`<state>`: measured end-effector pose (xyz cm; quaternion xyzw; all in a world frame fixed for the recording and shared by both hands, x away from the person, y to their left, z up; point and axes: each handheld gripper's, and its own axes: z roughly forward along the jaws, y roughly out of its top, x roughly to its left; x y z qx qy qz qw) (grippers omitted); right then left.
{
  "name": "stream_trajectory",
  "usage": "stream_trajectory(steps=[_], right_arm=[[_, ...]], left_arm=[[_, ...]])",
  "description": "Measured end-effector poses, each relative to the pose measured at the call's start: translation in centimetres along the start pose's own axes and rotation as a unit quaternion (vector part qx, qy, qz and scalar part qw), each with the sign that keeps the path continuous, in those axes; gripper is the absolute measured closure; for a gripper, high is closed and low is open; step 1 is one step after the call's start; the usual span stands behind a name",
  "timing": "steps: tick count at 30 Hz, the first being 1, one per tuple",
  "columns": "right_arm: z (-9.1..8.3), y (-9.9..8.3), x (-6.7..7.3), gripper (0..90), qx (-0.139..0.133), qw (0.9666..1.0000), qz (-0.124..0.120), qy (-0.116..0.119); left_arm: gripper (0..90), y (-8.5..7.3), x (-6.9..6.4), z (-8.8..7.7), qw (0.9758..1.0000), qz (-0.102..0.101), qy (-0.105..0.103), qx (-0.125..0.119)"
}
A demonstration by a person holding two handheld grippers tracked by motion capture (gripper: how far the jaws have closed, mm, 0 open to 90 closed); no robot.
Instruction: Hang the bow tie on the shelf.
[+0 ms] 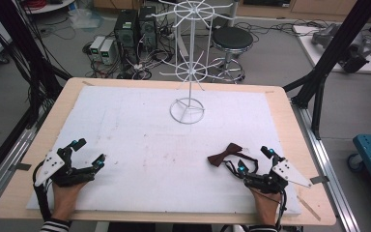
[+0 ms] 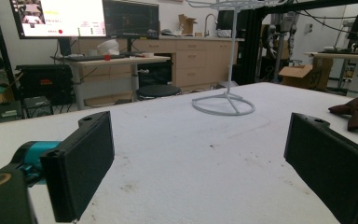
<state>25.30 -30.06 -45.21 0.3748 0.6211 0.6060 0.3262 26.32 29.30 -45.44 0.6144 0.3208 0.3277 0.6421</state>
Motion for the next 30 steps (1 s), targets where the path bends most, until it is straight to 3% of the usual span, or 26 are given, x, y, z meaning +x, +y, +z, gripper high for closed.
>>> stream_trajectory(steps=[13,21,25,30], right_arm=[[0.0,0.0,-0.2,0.9,-0.003,1.0,-0.003,0.001],[0.0,0.1,-0.7,0.9,-0.002,0.9995,0.029,0.011],[0.0,0.2,-0.8,0.9,-0.004,0.9998,0.018,0.01],[0.1,0.6,-1.1,1.0,0.002,0.9995,0.021,0.021]], left_arm=[[9.5,0.0,0.0,0.0,1.0,-0.001,0.0,0.002],[9.5,0.0,0.1,0.0,1.0,-0.002,0.0,0.003],[9.5,0.0,0.0,0.1,1.0,-0.002,0.001,0.002],[9.5,0.0,0.0,0.0,1.0,-0.002,0.001,0.002]])
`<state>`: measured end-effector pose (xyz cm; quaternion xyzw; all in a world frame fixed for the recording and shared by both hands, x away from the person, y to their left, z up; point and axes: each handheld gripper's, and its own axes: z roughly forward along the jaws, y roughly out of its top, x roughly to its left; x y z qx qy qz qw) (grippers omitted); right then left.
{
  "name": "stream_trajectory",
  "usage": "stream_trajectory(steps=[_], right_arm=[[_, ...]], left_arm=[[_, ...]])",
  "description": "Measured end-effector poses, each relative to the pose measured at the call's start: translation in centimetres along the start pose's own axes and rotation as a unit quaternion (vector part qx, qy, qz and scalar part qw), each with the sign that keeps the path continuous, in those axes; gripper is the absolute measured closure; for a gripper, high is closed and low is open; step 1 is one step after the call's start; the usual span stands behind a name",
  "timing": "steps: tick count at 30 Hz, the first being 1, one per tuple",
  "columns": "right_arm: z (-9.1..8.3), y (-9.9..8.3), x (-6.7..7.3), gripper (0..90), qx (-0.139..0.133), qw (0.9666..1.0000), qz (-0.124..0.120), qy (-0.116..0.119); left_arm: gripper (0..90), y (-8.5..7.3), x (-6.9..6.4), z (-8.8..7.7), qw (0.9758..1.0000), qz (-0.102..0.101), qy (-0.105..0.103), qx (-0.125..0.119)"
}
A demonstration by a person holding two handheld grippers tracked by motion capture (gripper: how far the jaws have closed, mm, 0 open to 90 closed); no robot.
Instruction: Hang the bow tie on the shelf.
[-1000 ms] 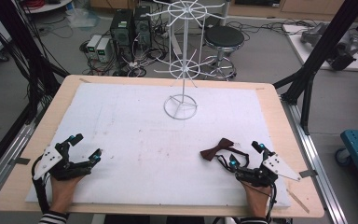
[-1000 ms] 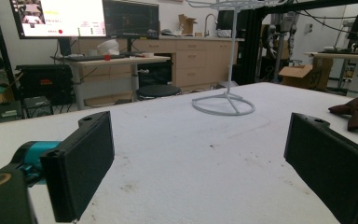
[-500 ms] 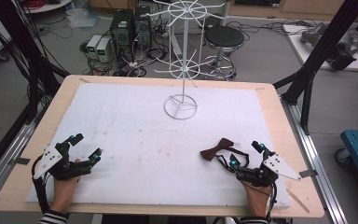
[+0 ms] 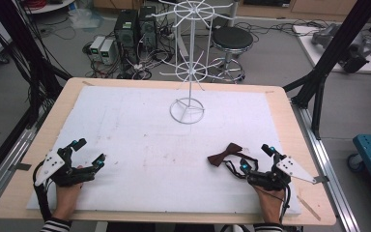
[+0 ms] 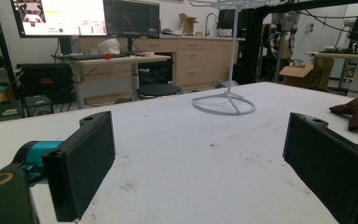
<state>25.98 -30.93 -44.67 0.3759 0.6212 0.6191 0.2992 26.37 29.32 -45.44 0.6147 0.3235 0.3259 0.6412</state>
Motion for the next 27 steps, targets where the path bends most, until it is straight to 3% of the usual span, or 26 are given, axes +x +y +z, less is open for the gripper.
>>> stream_trajectory(steps=[3,12,15,21,23,27], right_arm=[[-0.1,0.5,-0.3,0.9,0.006,0.9999,0.008,0.008],[0.4,4.1,-1.1,1.0,0.049,0.9974,-0.016,0.05],[1.0,5.3,-1.1,1.0,0.07,0.994,-0.031,0.078],[2.8,6.9,-0.8,1.0,0.109,0.986,-0.067,0.107],[3.1,7.2,-0.8,1.0,0.118,0.9838,-0.069,0.116],[3.8,7.8,-1.1,1.0,0.15,0.9766,-0.085,0.128]], left_arm=[[9.5,0.0,0.0,0.0,1.0,0.001,0.0,0.0],[9.5,0.0,0.0,0.0,1.0,0.0,0.0,0.0],[9.5,0.0,0.0,0.0,1.0,0.0,0.0,0.0],[9.5,0.0,0.0,0.0,1.0,0.001,0.0,-0.001],[9.5,0.0,0.0,0.0,1.0,0.002,-0.001,-0.001],[9.5,0.0,0.0,0.0,1.0,0.001,-0.001,0.0]])
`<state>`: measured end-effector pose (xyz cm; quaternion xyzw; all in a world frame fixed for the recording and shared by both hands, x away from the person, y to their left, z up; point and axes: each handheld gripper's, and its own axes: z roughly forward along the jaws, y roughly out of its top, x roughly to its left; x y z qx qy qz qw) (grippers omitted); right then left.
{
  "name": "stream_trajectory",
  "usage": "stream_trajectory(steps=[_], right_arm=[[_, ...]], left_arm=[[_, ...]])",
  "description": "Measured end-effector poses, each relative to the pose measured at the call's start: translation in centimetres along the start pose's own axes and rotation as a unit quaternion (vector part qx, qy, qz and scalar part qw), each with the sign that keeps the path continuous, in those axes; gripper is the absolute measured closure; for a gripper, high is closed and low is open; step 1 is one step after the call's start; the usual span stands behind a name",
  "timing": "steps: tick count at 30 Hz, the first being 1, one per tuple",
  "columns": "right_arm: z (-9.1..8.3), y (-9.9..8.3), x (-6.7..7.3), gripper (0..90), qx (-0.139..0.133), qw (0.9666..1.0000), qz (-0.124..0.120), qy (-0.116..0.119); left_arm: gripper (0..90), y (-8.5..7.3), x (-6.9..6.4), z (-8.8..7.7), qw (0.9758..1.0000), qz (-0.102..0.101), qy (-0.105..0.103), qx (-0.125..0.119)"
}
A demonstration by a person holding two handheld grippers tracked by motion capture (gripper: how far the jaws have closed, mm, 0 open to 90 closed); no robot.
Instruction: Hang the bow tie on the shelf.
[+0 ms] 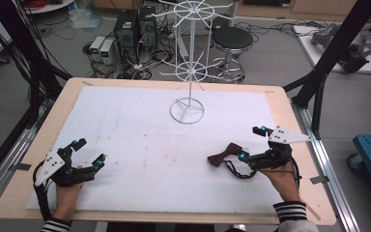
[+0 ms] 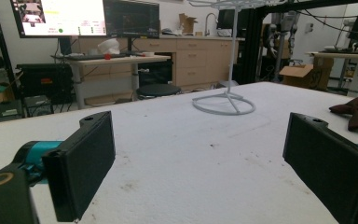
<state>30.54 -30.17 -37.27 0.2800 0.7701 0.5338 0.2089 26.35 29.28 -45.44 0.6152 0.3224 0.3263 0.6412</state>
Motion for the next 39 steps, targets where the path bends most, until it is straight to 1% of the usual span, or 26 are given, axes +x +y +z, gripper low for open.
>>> stream_trajectory(steps=[1,2,4,5,9,12,15,16,17,19,20,22,24,27,29,33,34,35,36,37,38,39], right_arm=[[0.1,0.1,-0.1,1.0,0.01,0.9999,-0.001,0.003],[0.2,0.3,-0.3,1.0,0.016,0.9998,-0.009,0.007],[0.4,0.5,-0.6,1.0,0.033,0.9992,-0.014,0.016],[0.5,0.7,-0.7,1.0,0.045,0.9987,-0.016,0.02],[1.2,1.2,-1.0,1.0,0.071,0.9964,-0.028,0.038],[1.9,1.5,-1.1,1.0,0.095,0.9936,-0.04,0.047],[2.6,1.8,-1.2,1.0,0.125,0.9887,-0.06,0.059],[2.8,1.9,-1.2,1.0,0.129,0.9871,-0.07,0.063],[2.9,1.9,-1.2,1.0,0.13,0.9863,-0.074,0.069],[3.2,2.0,-1.2,1.0,0.138,0.9846,-0.075,0.076],[3.4,2.1,-1.2,1.0,0.141,0.9835,-0.084,0.077],[3.8,2.1,-1.1,1.0,0.152,0.9806,-0.092,0.083],[4.2,2.2,-1.2,1.0,0.165,0.9781,-0.096,0.083],[4.8,2.3,-1.1,1.0,0.176,0.9738,-0.108,0.095],[5.2,2.4,-1.1,1.0,0.186,0.9704,-0.116,0.101],[6.0,2.7,-1.1,1.0,0.205,0.9656,-0.12,0.105],[6.2,2.8,-1.2,1.1,0.211,0.9635,-0.127,0.104],[6.4,2.8,-1.2,1.0,0.221,0.9604,-0.131,0.108],[6.7,2.9,-1.3,1.1,0.225,0.9584,-0.135,0.112],[7.0,2.9,-1.3,1.0,0.233,0.9555,-0.14,0.115],[7.2,2.8,-1.3,1.0,0.237,0.9535,-0.144,0.119],[7.4,2.8,-1.3,1.0,0.238,0.9524,-0.144,0.124]], left_arm=[[9.5,0.0,0.0,0.0,1.0,0.0,0.0,-0.001],[9.5,0.0,0.0,0.0,1.0,0.0,0.0,0.0],[9.5,0.0,0.0,0.0,1.0,0.001,-0.001,-0.001],[9.5,0.0,0.0,0.0,1.0,0.001,-0.001,-0.001],[9.5,0.0,0.0,0.0,1.0,0.001,-0.001,-0.001],[9.5,0.0,0.0,0.0,1.0,0.002,-0.001,0.001],[9.5,0.0,0.0,0.0,1.0,0.002,-0.001,0.0],[9.5,0.0,0.0,0.0,1.0,0.003,0.0,0.0],[9.5,0.0,0.0,0.0,1.0,0.003,0.0,0.0],[9.5,0.0,0.0,0.0,1.0,0.003,-0.001,0.001],[9.5,0.0,0.0,0.0,1.0,0.003,-0.001,0.002],[9.5,0.0,0.0,0.0,1.0,0.003,-0.001,0.001],[9.5,0.0,0.0,0.0,1.0,0.003,0.0,0.002],[9.5,0.0,0.0,0.0,1.0,0.003,0.0,0.001],[9.5,0.0,0.0,0.0,1.0,0.003,-0.001,0.001],[9.5,0.0,0.0,0.0,1.0,0.003,0.0,0.001],[9.5,0.0,-0.1,0.0,1.0,0.003,0.0,0.001],[9.5,0.0,0.0,0.0,1.0,0.003,0.0,0.002],[9.5,0.0,0.0,0.0,1.0,0.004,0.0,0.002],[9.5,0.0,-0.1,0.0,1.0,0.003,0.0,0.001],[9.5,0.0,0.0,0.0,1.0,0.003,0.0,0.002],[9.5,0.0,-0.1,0.0,1.0,0.003,0.0,0.001]])
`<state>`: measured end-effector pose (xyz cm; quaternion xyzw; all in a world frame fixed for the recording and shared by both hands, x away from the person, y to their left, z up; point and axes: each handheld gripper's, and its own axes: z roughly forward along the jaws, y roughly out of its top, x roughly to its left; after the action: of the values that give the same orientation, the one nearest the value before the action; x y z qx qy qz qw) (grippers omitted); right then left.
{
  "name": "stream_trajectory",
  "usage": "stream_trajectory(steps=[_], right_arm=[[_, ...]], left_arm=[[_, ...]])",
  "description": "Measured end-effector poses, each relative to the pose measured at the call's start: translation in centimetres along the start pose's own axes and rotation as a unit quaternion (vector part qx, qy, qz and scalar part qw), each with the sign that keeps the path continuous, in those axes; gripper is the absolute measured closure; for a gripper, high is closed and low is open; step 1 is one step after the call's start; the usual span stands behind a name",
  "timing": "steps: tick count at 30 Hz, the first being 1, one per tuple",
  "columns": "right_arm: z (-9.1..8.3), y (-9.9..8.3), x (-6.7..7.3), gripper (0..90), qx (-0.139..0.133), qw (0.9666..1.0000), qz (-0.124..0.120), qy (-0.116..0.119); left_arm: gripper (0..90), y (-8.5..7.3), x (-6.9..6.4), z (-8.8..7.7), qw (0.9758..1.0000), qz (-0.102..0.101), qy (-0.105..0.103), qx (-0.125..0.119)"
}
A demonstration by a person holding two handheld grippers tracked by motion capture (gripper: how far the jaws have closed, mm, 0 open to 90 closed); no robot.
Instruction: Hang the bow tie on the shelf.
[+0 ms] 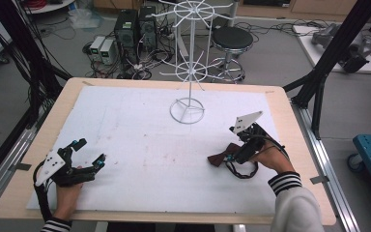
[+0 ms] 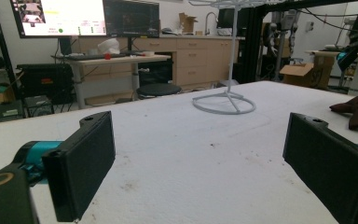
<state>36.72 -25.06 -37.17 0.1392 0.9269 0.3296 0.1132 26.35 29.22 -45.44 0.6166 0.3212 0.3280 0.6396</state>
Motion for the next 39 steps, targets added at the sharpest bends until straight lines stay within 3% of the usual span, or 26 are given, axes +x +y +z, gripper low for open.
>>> stream_trajectory(steps=[5,8,13,14,20,22,30,39], right_arm=[[1.2,-0.2,-0.2,1.0,0.037,0.9992,-0.006,0.016],[1.6,-0.3,-0.4,1.1,0.043,0.9987,0.001,0.026],[2.2,-0.5,-0.7,1.4,0.054,0.9983,-0.002,0.023],[2.2,-0.6,-0.8,5.7,0.058,0.9979,-0.004,0.027],[2.8,-0.9,-0.9,6.9,0.078,0.9963,-0.008,0.034],[3.0,-0.9,-1.0,18.2,0.086,0.9954,-0.019,0.036],[3.3,-0.8,-0.7,25.0,0.106,0.9927,-0.044,0.038],[3.1,-0.9,-0.6,38.6,0.118,0.9899,-0.066,0.044]], left_arm=[[9.5,0.0,0.0,0.0,1.0,0.0,0.0,0.0],[9.5,0.0,0.0,0.0,1.0,0.001,0.0,0.001],[9.5,0.0,0.0,0.0,1.0,0.001,0.0,0.001],[9.5,0.0,0.0,0.0,1.0,0.001,0.0,0.001],[9.5,0.0,0.0,0.0,1.0,0.001,-0.001,0.001],[9.5,0.0,0.0,0.0,1.0,0.002,-0.001,0.001],[9.5,0.0,0.0,0.0,1.0,0.0,0.0,0.0],[9.5,0.0,0.0,0.0,1.0,0.0,0.0,0.001]])
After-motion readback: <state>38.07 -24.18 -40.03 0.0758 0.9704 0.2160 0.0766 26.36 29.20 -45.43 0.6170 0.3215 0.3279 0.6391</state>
